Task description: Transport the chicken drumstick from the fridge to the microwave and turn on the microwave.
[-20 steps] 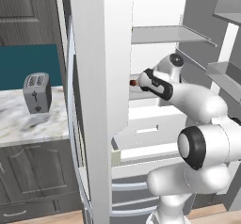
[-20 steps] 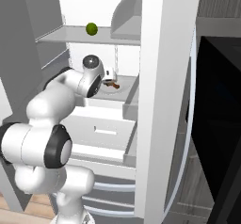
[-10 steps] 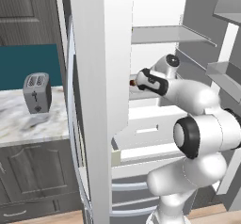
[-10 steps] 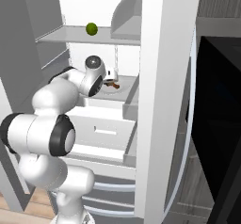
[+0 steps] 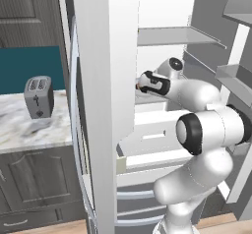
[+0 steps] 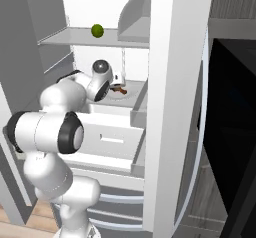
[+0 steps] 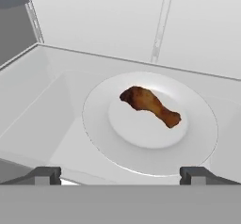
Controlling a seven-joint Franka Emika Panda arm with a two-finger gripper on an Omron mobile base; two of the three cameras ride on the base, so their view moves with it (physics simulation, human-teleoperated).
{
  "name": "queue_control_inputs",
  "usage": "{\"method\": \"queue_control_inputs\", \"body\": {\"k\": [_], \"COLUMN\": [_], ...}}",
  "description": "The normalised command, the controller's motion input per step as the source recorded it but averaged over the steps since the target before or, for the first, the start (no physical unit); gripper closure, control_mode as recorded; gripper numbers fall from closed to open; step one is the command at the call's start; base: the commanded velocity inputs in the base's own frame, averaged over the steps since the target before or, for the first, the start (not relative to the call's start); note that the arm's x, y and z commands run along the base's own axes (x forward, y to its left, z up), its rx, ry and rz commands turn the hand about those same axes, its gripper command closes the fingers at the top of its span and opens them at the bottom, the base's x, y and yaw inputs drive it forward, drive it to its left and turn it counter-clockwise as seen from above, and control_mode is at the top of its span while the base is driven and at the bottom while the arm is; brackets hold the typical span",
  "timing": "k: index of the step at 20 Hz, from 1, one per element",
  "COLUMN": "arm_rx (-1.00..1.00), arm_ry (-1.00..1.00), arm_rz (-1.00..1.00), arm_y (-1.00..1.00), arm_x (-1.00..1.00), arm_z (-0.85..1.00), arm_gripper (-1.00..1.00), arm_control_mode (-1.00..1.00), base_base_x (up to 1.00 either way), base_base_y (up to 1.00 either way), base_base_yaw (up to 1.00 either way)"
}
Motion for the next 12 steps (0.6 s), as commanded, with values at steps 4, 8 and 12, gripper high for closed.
{"method": "queue_control_inputs", "body": {"k": [4, 8, 12], "arm_rx": [0.00, 0.00, 0.00], "arm_ry": [0.00, 0.00, 0.01], "arm_rz": [0.05, 0.06, 0.04], "arm_y": [0.00, 0.00, 0.00], "arm_x": [0.29, 0.27, 0.30], "arm_z": [-0.09, -0.12, -0.14], "arm_gripper": [-1.00, -1.00, -1.00], "arm_control_mode": [-1.00, -1.00, -1.00], "base_base_x": [0.00, 0.00, 0.00], "base_base_y": [0.00, 0.00, 0.00], "base_base_yaw": [0.00, 0.00, 0.00]}}
